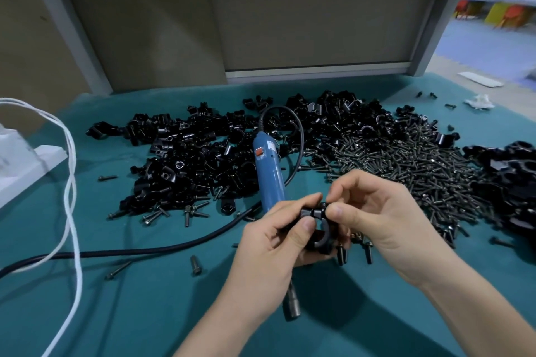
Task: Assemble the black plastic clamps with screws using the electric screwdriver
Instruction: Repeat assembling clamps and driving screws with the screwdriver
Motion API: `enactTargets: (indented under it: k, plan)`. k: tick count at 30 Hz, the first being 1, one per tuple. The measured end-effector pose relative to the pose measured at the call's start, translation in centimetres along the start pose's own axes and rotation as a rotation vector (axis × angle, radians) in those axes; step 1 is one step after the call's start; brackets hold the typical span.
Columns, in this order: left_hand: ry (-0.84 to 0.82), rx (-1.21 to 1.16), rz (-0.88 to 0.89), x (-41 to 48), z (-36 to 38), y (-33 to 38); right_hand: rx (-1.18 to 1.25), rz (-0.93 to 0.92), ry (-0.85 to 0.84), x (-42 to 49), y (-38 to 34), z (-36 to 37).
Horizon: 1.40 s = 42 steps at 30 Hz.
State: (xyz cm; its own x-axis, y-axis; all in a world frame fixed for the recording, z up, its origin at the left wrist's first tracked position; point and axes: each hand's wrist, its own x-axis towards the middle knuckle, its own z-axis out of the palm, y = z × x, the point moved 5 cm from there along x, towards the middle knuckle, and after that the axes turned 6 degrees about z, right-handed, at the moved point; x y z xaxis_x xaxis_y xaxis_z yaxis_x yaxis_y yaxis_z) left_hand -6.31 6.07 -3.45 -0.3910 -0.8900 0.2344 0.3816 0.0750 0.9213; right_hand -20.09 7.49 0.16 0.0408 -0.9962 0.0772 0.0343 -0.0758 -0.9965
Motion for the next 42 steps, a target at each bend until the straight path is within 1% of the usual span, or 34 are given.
enactTargets:
  k: [3, 5, 8, 14, 19, 21, 23, 25, 27, 30, 35, 36, 39, 42]
  plan:
    - [0.003, -0.039, -0.032, -0.1, 0.0, -0.3, 0.056, 0.078, -0.06, 0.0, 0.6, 0.3]
    - [-0.033, -0.073, -0.052, -0.2, 0.2, -0.5, 0.071, 0.134, -0.106, 0.1, 1.0, 0.4]
    - [-0.063, -0.09, -0.075, -0.2, 0.4, -0.6, 0.056, 0.159, -0.117, 0.2, 1.2, 0.4]
    - [-0.071, -0.111, -0.1, -0.4, 1.0, -1.0, -0.046, 0.171, -0.009, 0.5, 1.5, 0.1]
    - [-0.101, -0.011, -0.083, -0.6, 1.4, -1.3, -0.068, 0.196, 0.043, 0.3, 1.3, 0.7]
    - [-0.121, -0.053, -0.081, -0.6, 1.7, -1.3, -0.113, 0.143, 0.069, 0.3, 0.9, 1.2]
    - [-0.106, -0.111, -0.085, -0.6, 1.6, -1.4, -0.187, 0.075, 0.101, 0.4, 0.6, 1.9]
    - [-0.104, -0.164, -0.095, -0.7, 1.8, -1.4, -0.226, 0.046, 0.13, 0.6, 0.4, 2.7]
    - [-0.127, -0.162, -0.085, -0.8, 2.0, -1.2, -0.283, 0.037, 0.168, 0.9, 0.4, 3.1]
    - [-0.116, -0.062, -0.031, -0.7, 1.7, -1.1, -0.31, 0.055, 0.19, 1.2, 0.1, 3.3]
    - [-0.059, 0.15, 0.039, -0.2, 0.7, -0.7, -0.197, 0.12, 0.153, 1.2, -0.6, 3.6]
    - [-0.021, 0.237, 0.073, -0.2, 0.3, -0.4, -0.176, 0.145, 0.143, 1.2, -0.5, 3.8]
    - [0.123, 0.629, 0.24, -0.5, -1.0, 1.0, -0.083, 0.217, 0.119, 1.2, -0.3, 4.5]
    - [0.164, 0.917, 0.386, -0.8, -0.9, 1.8, -0.062, 0.226, 0.117, 1.3, -0.3, 5.0]
